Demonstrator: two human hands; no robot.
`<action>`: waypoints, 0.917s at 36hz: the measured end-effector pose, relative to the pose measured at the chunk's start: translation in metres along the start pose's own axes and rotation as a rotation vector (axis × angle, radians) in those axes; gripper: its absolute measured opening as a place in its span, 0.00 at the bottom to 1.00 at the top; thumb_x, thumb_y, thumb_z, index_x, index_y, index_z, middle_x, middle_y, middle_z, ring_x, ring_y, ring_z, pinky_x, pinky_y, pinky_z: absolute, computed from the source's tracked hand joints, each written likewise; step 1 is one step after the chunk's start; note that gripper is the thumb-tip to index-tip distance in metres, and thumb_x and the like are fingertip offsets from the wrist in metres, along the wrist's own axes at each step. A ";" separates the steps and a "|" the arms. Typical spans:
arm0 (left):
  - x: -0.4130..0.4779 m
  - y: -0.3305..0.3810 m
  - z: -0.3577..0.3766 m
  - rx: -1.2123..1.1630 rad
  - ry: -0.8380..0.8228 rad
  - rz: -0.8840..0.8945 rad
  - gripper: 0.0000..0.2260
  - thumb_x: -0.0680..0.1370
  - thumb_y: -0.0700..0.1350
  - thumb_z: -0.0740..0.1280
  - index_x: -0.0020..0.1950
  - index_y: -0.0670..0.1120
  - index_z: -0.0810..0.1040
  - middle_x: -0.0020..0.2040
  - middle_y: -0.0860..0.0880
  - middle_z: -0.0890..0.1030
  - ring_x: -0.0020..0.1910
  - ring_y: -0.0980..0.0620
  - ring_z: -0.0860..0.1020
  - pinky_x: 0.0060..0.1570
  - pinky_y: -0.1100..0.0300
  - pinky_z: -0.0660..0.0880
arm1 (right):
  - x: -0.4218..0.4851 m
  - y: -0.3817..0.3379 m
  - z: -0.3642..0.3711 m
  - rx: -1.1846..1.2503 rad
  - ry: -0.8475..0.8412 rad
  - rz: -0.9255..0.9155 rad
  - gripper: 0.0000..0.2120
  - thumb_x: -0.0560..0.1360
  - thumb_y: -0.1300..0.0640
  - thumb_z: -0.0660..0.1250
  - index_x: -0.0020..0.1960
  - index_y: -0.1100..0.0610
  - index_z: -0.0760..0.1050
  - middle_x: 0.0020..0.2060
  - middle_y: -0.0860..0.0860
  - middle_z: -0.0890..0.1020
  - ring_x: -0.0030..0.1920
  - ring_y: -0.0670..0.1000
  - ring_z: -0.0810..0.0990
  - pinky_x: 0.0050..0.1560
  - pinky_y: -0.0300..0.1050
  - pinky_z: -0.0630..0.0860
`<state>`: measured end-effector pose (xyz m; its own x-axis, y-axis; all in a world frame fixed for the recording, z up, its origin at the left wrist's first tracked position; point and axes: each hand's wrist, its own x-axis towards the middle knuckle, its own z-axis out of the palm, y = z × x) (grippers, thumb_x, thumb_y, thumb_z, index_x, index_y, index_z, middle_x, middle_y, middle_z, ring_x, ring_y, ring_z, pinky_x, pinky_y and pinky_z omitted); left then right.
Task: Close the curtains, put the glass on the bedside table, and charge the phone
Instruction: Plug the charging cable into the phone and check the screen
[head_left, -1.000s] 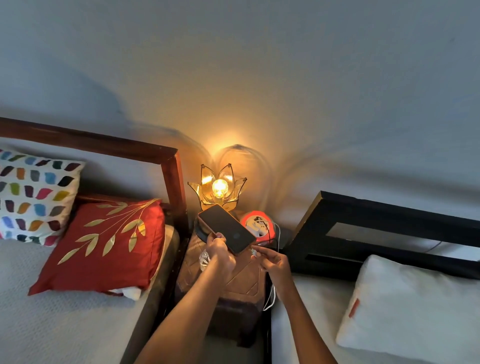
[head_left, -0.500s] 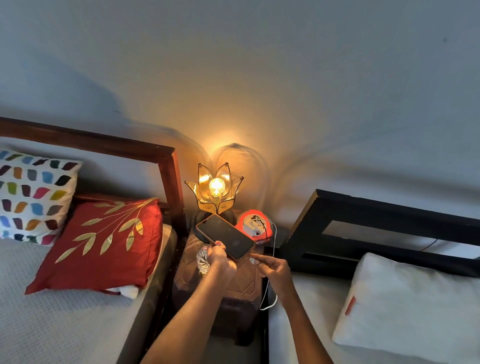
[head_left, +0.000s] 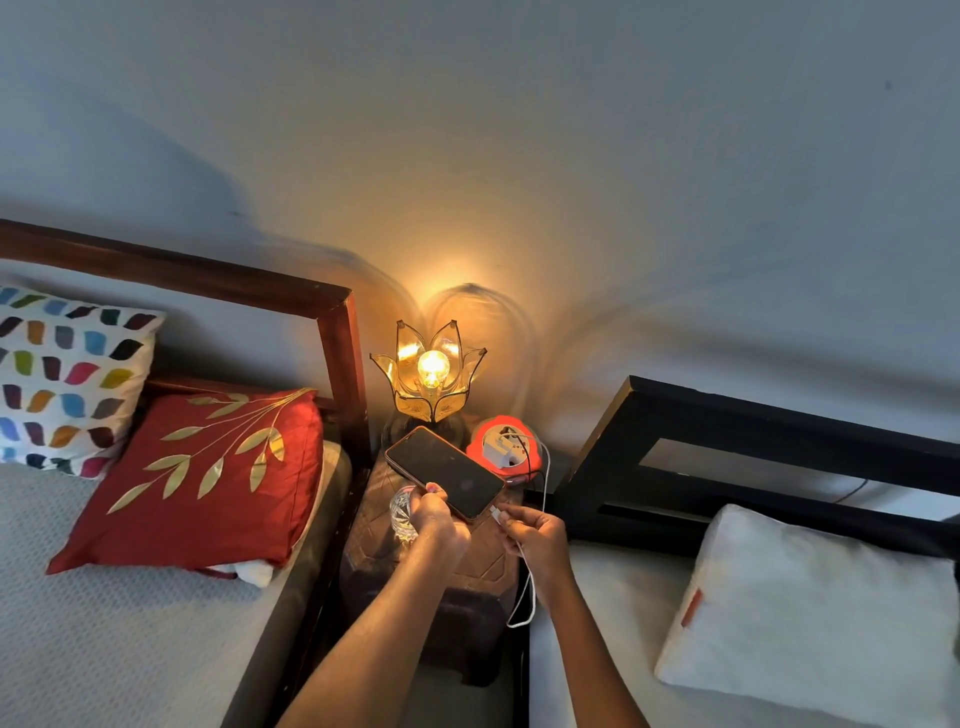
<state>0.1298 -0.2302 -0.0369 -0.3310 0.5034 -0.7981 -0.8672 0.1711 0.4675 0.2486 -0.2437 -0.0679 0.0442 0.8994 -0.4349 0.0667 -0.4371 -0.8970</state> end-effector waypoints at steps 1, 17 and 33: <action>0.000 0.000 0.000 -0.008 -0.004 0.002 0.14 0.81 0.42 0.56 0.67 0.47 0.67 0.56 0.43 0.74 0.56 0.43 0.73 0.60 0.44 0.72 | -0.001 0.000 0.000 0.001 0.007 -0.001 0.08 0.73 0.60 0.69 0.52 0.60 0.81 0.46 0.55 0.84 0.48 0.54 0.83 0.43 0.41 0.80; 0.012 -0.010 -0.003 -0.110 -0.017 -0.073 0.14 0.81 0.38 0.55 0.66 0.45 0.67 0.50 0.45 0.74 0.53 0.46 0.71 0.65 0.46 0.68 | -0.003 -0.008 -0.004 -0.060 0.028 -0.010 0.09 0.74 0.60 0.69 0.51 0.63 0.81 0.46 0.58 0.84 0.47 0.56 0.83 0.40 0.42 0.80; 0.015 -0.010 -0.003 -0.090 -0.045 -0.060 0.14 0.81 0.40 0.56 0.67 0.46 0.68 0.57 0.44 0.75 0.53 0.46 0.72 0.61 0.47 0.70 | -0.003 -0.017 -0.001 -0.136 0.057 0.029 0.08 0.71 0.60 0.71 0.48 0.63 0.82 0.39 0.56 0.85 0.38 0.52 0.83 0.37 0.43 0.81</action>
<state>0.1321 -0.2271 -0.0544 -0.2621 0.5320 -0.8052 -0.9157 0.1262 0.3815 0.2485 -0.2388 -0.0517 0.1045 0.8858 -0.4522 0.1983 -0.4641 -0.8633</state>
